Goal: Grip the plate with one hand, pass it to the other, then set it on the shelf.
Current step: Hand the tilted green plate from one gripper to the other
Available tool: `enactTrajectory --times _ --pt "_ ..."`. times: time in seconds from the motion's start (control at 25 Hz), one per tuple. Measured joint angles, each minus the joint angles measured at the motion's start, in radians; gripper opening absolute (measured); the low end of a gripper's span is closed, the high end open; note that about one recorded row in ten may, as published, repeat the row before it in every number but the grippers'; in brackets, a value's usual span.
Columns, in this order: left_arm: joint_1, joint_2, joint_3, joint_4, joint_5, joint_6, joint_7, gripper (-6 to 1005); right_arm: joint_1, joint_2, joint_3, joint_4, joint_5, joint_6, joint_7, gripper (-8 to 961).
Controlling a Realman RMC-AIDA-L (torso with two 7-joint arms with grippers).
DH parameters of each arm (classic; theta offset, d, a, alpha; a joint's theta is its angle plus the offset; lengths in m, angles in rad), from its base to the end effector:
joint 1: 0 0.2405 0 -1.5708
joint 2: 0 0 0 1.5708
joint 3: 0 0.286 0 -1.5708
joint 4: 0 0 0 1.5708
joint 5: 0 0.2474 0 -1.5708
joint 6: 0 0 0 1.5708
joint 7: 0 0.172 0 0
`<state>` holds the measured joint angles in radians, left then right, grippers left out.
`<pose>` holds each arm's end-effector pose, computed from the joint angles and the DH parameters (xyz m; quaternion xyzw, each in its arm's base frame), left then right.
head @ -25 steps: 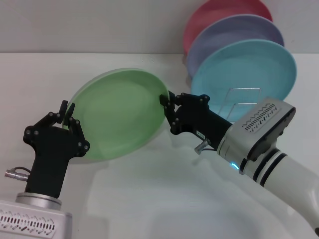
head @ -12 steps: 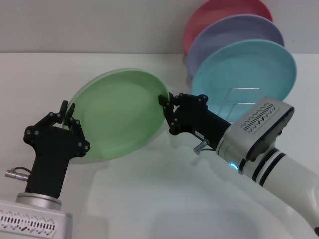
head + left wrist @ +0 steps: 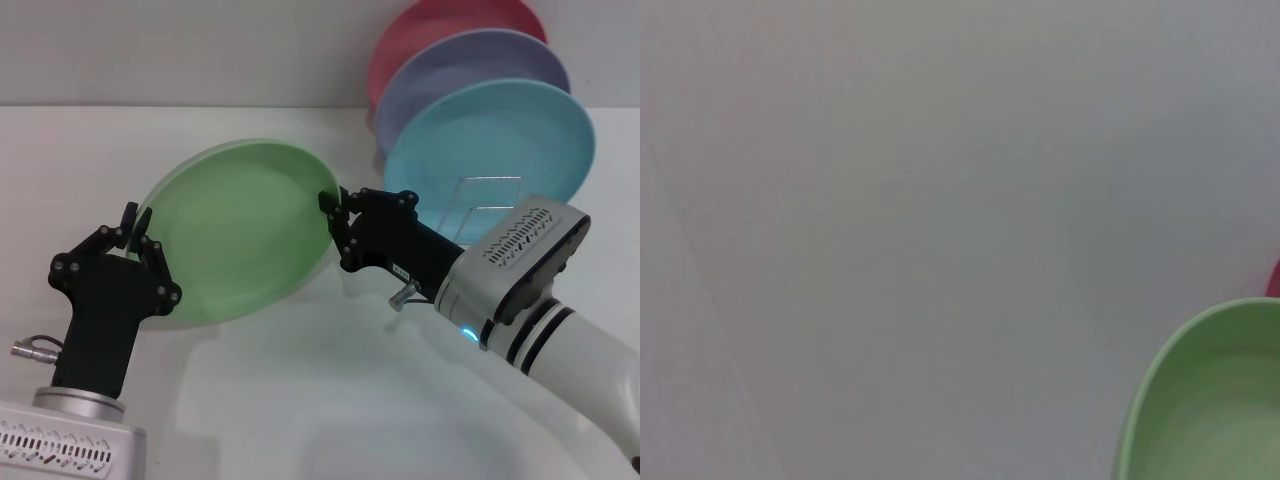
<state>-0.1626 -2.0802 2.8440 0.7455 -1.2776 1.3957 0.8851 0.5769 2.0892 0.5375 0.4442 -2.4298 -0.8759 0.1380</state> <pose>-0.2774 0.2692 -0.1277 -0.7063 -0.0342 -0.1993 0.6784 0.2347 0.3902 -0.1835 -0.8624 0.1570 0.2996 0.3767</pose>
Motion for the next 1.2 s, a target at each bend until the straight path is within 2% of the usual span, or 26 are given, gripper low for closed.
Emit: enactTrajectory --times 0.84,1.2 --pt "0.000 0.000 0.002 -0.002 -0.003 -0.004 -0.002 41 0.000 0.000 0.006 -0.004 0.000 -0.002 0.000 85" --pt "-0.002 0.000 0.002 -0.003 -0.003 -0.005 -0.002 41 0.000 -0.001 0.007 -0.005 0.000 -0.004 0.000 45"
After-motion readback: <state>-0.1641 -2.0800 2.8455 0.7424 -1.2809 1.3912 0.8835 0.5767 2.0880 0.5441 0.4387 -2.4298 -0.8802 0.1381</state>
